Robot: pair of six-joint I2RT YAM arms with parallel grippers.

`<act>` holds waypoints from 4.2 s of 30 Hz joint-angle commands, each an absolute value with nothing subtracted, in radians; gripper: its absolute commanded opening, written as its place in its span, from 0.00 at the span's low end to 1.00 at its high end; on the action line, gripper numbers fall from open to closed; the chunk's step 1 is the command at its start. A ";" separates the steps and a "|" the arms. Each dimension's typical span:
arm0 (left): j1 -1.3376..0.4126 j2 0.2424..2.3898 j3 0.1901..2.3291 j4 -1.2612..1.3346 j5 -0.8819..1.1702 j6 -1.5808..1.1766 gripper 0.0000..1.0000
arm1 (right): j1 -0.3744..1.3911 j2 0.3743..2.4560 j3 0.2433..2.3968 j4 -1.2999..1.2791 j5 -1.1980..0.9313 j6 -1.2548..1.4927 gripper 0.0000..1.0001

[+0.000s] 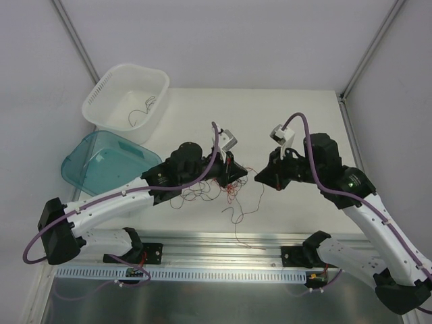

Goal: Untangle the cables

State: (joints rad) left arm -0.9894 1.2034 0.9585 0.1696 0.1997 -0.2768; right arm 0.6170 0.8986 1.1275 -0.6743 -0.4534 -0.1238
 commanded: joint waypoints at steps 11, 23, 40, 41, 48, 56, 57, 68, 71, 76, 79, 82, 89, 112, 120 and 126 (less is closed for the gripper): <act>-0.932 1.134 1.118 0.005 -0.064 -0.370 0.00 | 0.621 0.787 1.135 -0.690 -0.361 -0.132 0.63; -0.617 0.977 1.216 -0.181 -0.074 -0.430 0.00 | 0.621 0.640 1.117 -0.745 -0.207 -0.127 1.00; -0.086 0.854 1.230 -0.488 -0.325 -0.330 0.00 | 0.623 0.624 1.020 -0.724 -0.212 -0.109 1.00; -0.043 0.854 1.227 -0.491 -0.336 -0.309 0.00 | 0.621 0.626 1.009 -0.716 -0.218 -0.107 1.00; 0.162 0.900 1.223 -0.499 -0.316 -0.253 0.00 | 0.621 0.620 0.962 -0.680 -0.255 -0.094 1.00; 0.316 0.948 1.054 -0.500 -0.284 -0.242 0.00 | 0.623 0.627 0.931 -0.657 -0.255 -0.091 1.00; 0.328 0.959 1.031 -0.499 -0.291 -0.250 0.00 | 0.621 0.629 0.928 -0.657 -0.259 -0.091 1.00; 0.426 1.117 0.858 -0.423 -0.435 -0.397 0.05 | 0.623 0.627 0.911 -0.657 -0.264 -0.087 0.99; 0.445 1.169 0.859 -0.416 -0.452 -0.422 0.32 | 0.621 0.626 0.908 -0.658 -0.268 -0.084 1.00; 0.445 1.181 0.871 -0.416 -0.350 -0.408 0.79 | 0.621 0.623 0.907 -0.661 -0.272 -0.083 1.00; 0.439 1.152 0.877 -0.413 -0.188 -0.390 0.88 | 0.623 0.623 0.899 -0.652 -0.278 -0.081 1.00; 0.355 1.095 0.880 -0.387 -0.031 -0.318 0.92 | 0.621 0.630 0.890 -0.640 -0.285 -0.078 1.00; -0.047 1.068 0.928 -0.383 -0.041 -0.066 0.95 | 0.621 0.650 0.868 -0.620 -0.308 -0.078 1.00; -0.385 1.687 1.233 -0.439 -0.362 0.210 0.53 | 0.623 0.673 0.835 -0.620 -0.318 -0.083 1.00; -0.394 1.730 1.244 -0.443 -0.356 0.195 0.19 | 0.621 0.672 0.830 -0.620 -0.313 -0.080 1.00; -0.394 1.628 1.236 -0.443 -0.377 0.131 0.00 | 0.621 0.655 0.834 -0.630 -0.305 -0.077 1.00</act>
